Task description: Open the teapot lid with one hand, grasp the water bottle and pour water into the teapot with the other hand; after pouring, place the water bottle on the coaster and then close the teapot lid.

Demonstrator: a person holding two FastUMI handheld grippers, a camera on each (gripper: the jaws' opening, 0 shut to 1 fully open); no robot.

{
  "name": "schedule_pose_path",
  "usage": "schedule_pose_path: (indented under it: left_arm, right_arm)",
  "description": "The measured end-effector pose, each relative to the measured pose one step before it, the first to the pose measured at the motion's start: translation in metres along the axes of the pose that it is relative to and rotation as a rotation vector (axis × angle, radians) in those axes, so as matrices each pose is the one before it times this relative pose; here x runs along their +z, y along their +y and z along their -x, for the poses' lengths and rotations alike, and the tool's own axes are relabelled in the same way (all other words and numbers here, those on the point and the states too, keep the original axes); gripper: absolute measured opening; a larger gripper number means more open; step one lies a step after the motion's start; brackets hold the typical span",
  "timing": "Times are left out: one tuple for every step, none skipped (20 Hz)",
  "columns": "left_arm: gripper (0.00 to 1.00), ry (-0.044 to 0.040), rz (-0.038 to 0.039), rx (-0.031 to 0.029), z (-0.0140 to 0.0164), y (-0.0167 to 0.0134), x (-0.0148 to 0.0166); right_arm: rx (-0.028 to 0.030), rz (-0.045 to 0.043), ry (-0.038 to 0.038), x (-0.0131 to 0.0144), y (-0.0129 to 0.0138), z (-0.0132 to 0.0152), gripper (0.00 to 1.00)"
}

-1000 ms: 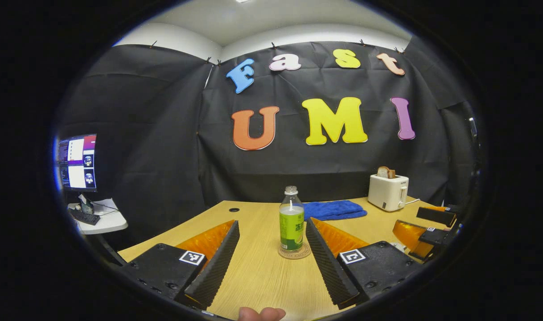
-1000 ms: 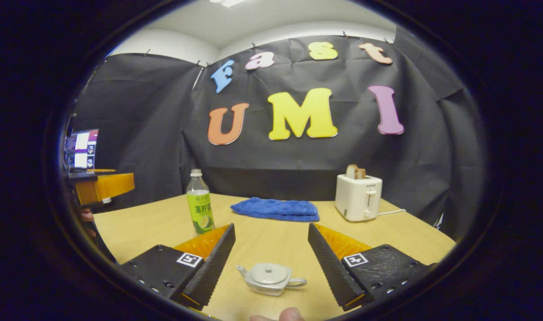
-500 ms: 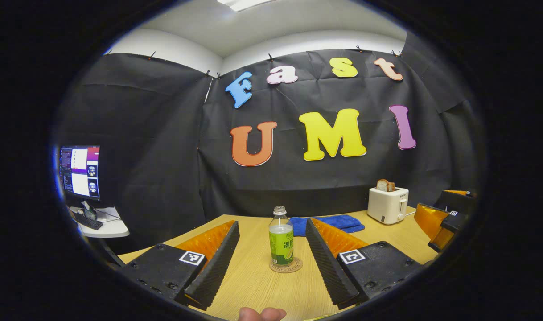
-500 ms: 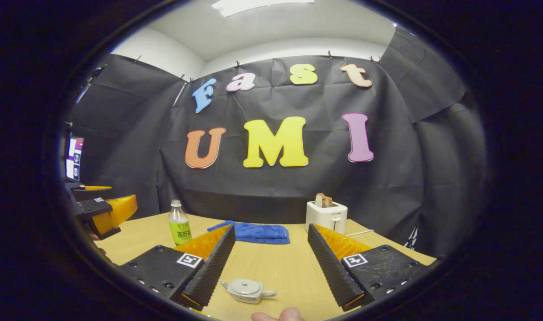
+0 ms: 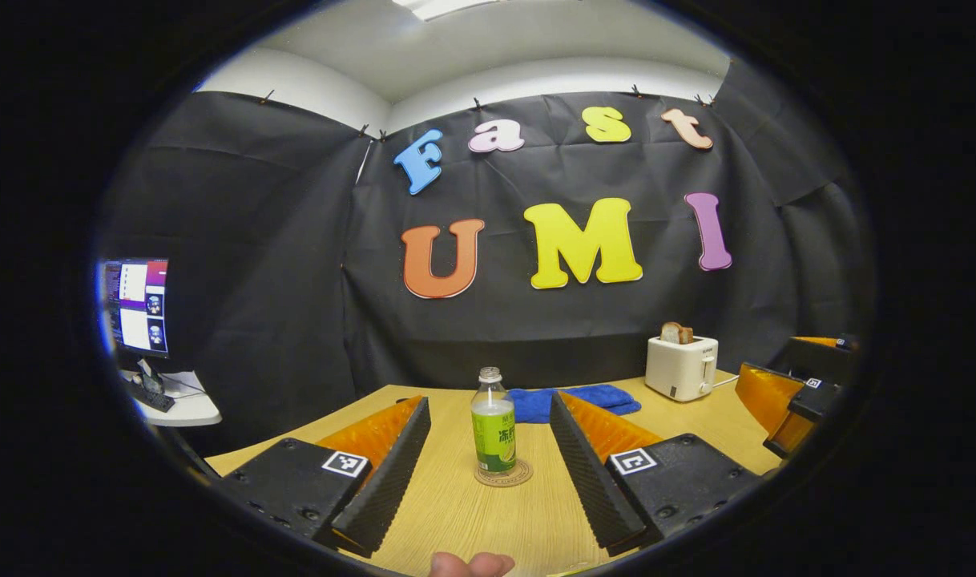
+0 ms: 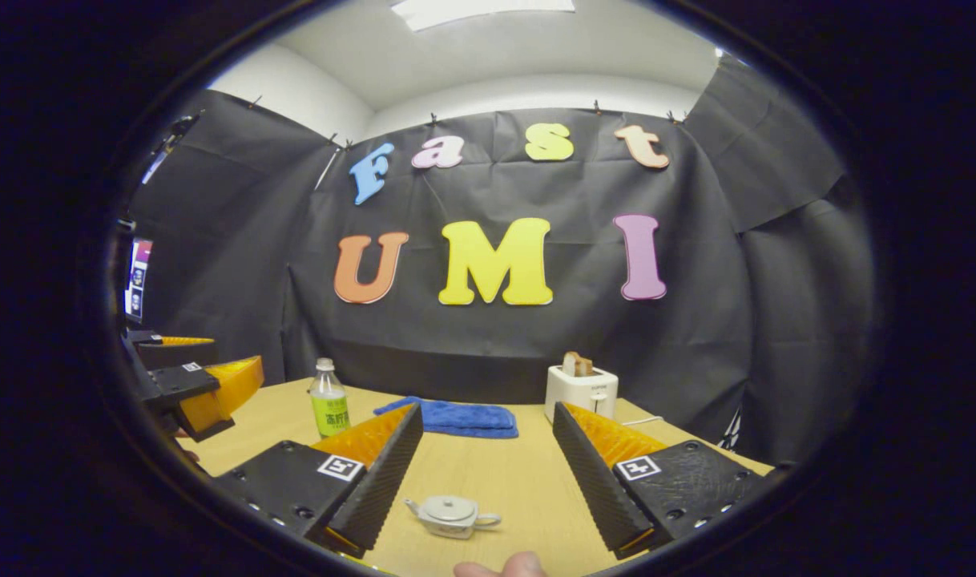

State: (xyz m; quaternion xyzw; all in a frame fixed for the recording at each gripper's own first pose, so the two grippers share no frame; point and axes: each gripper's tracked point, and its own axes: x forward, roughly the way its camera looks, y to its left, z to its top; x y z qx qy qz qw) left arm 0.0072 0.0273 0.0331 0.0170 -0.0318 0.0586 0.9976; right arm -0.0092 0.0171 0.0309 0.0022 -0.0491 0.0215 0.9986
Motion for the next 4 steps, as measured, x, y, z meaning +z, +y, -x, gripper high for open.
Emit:
schedule_pose_path:
  left_arm:
    - [0.94,-0.00248,-0.00256,-0.00001,0.00027,0.00207,0.00107]
    - [0.94,-0.0036,0.00377,0.00481,-0.00008,0.00306,0.00106]
    - [0.94,0.00003,0.00682,0.00187,-0.00007,0.00238,0.0003]
    - [0.94,0.00268,0.0091,-0.0021,-0.00018,0.0003,-0.00092]
  right_arm:
    - [-0.00151,0.00266,-0.00288,0.00115,0.00217,0.0002,0.97]
    - [0.00061,0.00202,-0.0025,0.00182,0.00224,0.00096,0.97]
    - [-0.00016,0.00105,-0.00098,0.00095,0.00204,0.00101,0.97]
    - [0.00104,0.00138,-0.00339,0.00163,0.0017,0.00137,0.97]
